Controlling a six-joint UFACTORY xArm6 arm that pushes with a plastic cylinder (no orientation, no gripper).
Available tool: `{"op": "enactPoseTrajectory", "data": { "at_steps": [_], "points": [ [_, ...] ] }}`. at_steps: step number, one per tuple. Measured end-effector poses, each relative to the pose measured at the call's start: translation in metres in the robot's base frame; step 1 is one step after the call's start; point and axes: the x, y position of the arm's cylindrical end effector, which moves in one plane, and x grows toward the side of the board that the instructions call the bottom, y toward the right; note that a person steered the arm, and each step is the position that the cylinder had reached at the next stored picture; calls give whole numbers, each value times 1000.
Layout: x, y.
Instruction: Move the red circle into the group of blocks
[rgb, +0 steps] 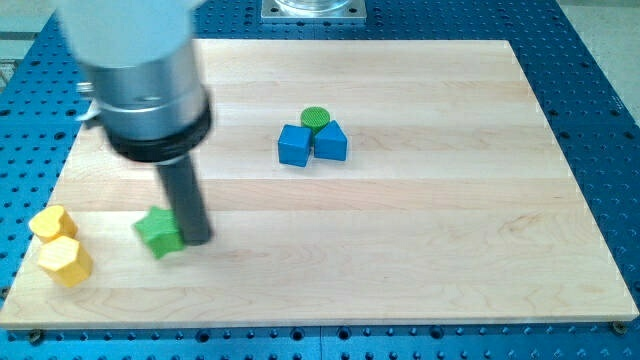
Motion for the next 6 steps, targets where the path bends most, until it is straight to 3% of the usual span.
{"op": "enactPoseTrajectory", "data": {
  "at_steps": [1, 3, 4, 6],
  "points": [
    [0, -1],
    [-156, 6],
    [-186, -32],
    [-96, -60]
  ]
}}
